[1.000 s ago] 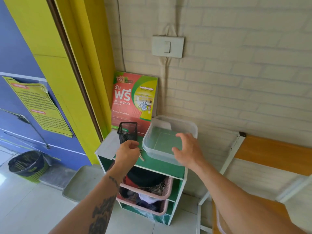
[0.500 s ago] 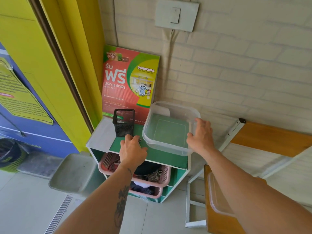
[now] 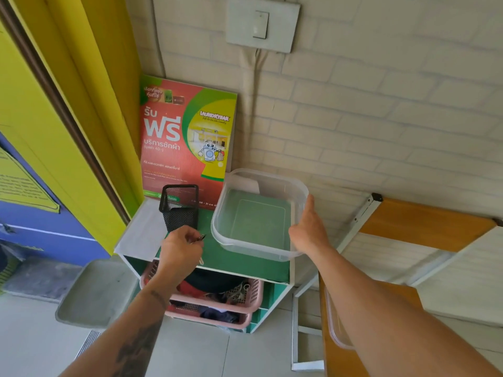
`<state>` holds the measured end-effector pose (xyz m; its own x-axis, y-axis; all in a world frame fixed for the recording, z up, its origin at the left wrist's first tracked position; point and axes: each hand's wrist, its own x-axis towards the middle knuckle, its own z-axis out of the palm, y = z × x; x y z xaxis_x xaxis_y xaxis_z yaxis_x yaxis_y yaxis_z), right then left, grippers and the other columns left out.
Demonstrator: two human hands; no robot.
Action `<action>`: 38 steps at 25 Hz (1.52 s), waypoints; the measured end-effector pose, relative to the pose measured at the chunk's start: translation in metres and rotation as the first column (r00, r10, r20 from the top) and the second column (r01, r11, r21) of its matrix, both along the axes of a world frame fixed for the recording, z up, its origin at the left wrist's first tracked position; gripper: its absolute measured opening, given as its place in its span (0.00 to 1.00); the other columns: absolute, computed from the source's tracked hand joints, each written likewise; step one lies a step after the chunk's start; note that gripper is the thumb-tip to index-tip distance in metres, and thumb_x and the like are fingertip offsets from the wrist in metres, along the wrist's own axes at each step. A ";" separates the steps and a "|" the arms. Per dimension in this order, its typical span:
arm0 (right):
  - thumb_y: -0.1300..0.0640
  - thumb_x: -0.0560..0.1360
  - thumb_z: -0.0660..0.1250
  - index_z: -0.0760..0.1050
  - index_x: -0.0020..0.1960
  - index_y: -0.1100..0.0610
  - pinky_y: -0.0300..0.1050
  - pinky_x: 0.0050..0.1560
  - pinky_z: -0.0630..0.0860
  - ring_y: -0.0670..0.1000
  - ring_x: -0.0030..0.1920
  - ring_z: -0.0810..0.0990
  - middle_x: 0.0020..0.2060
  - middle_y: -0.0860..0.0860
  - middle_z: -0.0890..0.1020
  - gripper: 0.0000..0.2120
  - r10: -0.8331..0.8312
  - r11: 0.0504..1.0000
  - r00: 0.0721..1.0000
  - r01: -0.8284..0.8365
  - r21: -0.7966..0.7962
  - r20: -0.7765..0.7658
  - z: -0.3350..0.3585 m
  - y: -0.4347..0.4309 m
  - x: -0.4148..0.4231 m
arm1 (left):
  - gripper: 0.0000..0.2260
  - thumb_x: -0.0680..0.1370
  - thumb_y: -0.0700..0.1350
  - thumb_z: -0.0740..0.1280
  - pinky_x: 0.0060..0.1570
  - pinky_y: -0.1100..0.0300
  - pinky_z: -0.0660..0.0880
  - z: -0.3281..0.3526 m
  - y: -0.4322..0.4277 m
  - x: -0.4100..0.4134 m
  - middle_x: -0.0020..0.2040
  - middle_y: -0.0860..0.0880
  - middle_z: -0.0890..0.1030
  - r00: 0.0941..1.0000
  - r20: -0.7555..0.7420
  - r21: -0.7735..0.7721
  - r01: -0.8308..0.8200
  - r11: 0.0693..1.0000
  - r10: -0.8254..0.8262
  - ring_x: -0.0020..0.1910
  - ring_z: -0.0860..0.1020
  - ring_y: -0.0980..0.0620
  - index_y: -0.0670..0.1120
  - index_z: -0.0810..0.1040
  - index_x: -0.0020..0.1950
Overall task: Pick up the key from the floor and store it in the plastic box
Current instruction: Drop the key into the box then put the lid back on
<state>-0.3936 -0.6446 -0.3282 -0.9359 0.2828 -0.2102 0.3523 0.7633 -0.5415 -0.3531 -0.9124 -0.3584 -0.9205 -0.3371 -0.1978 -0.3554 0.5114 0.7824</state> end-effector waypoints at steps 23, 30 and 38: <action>0.67 0.76 0.63 0.35 0.81 0.47 0.50 0.35 0.73 0.60 0.47 0.81 0.56 0.60 0.78 0.48 -0.010 1.000 0.999 0.009 -0.013 -0.044 -0.014 0.002 -0.004 | 0.12 0.73 0.33 0.65 0.44 0.60 0.79 0.062 0.094 -0.069 0.52 0.48 0.84 0.955 0.006 0.015 0.297 0.955 -0.297 0.47 0.81 0.50 0.50 0.80 0.46; 0.66 0.76 0.66 0.34 0.81 0.45 0.55 0.43 0.82 0.59 0.47 0.82 0.55 0.59 0.78 0.50 -0.005 1.000 0.999 0.004 -0.025 -0.039 -0.011 0.001 -0.003 | 0.13 0.74 0.38 0.62 0.54 0.52 0.79 0.068 0.083 -0.055 0.51 0.51 0.83 0.935 -0.088 -0.239 0.315 0.919 -0.343 0.50 0.81 0.48 0.51 0.82 0.50; 0.64 0.78 0.60 0.45 0.82 0.45 0.56 0.50 0.81 0.56 0.51 0.81 0.58 0.50 0.76 0.39 0.024 0.966 0.999 -0.034 -0.255 -0.043 0.011 0.018 0.004 | 0.13 0.74 0.38 0.62 0.53 0.52 0.77 0.061 0.080 -0.038 0.53 0.50 0.82 0.881 -0.212 -0.392 0.320 0.863 -0.423 0.52 0.79 0.47 0.48 0.82 0.52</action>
<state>-0.3897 -0.6266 -0.3169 -0.9518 0.1972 -0.2347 0.3066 0.6077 -0.7326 -0.3909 -0.8323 -0.2971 -0.9877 0.0434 0.1504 0.1231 0.8084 0.5756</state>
